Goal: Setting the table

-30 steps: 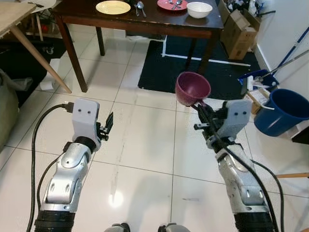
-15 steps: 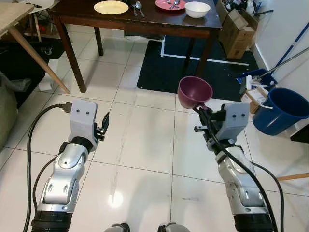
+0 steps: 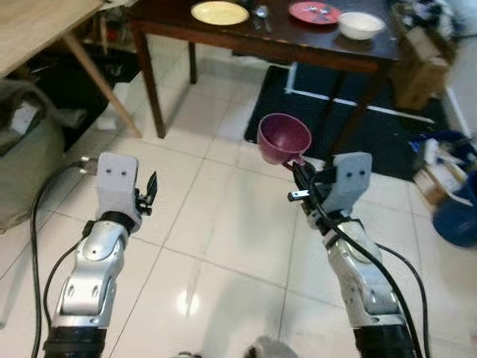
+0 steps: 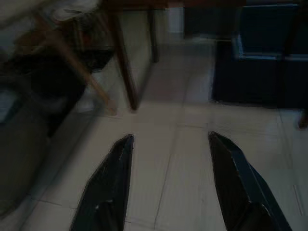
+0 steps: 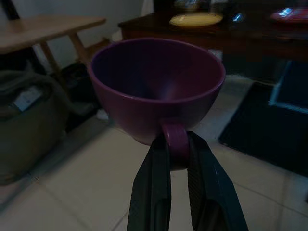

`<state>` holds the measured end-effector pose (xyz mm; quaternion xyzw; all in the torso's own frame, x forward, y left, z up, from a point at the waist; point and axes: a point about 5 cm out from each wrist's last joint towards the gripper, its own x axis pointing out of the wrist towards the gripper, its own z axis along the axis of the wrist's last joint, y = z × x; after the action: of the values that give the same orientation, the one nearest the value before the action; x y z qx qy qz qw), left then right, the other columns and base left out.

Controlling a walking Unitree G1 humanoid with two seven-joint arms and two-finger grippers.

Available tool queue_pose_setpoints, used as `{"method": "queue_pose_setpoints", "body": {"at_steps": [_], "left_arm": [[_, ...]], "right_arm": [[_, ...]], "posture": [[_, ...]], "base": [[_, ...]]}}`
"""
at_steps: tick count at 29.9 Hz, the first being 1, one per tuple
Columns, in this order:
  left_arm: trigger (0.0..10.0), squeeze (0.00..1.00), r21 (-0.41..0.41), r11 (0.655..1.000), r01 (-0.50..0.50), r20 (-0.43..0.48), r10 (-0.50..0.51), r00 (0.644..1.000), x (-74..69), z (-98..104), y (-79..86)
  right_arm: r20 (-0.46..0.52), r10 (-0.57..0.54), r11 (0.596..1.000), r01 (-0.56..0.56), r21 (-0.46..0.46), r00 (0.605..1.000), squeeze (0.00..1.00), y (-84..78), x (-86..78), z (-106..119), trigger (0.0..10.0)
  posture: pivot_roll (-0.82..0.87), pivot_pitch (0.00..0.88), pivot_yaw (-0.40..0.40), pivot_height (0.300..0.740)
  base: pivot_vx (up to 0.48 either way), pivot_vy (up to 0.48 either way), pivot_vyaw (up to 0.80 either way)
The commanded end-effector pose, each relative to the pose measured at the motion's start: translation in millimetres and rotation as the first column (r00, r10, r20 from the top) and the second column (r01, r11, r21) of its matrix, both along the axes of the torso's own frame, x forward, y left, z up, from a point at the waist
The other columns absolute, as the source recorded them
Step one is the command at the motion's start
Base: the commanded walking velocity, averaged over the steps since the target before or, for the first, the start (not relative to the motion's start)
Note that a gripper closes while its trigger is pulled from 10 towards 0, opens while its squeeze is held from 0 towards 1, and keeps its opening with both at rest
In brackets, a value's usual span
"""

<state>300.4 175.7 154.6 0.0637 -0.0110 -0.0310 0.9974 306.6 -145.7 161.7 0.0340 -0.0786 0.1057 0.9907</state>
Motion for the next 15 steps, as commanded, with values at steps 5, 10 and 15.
{"method": "queue_pose_setpoints", "body": {"at_steps": [5,10,15], "left_arm": [[10.0,0.0,0.012,1.0,-0.002,-0.017,0.002,1.0,-2.4,-3.6,2.0],[10.0,0.0,0.021,1.0,-0.001,-0.028,0.001,1.0,-2.6,-5.0,2.1],[10.0,0.0,0.023,1.0,-0.002,-0.029,0.003,1.0,-2.4,-4.8,2.7]], "right_arm": [[-0.011,0.014,1.0,-0.014,0.009,1.0,0.0,-0.4,-2.5,-3.5,10.0],[-0.014,0.051,0.999,-0.051,0.01,0.999,0.0,3.7,-3.5,-4.4,10.0],[-0.012,0.047,0.999,-0.047,0.02,0.999,0.0,3.7,-2.7,-3.6,10.0]], "posture": [[-0.1,0.059,0.023,0.74],[-0.1,0.057,0.023,0.74],[-0.09,0.057,0.026,0.74]], "base": [[0.0,0.0,0.76],[0.0,0.0,0.76],[0.0,0.0,0.76]]}}
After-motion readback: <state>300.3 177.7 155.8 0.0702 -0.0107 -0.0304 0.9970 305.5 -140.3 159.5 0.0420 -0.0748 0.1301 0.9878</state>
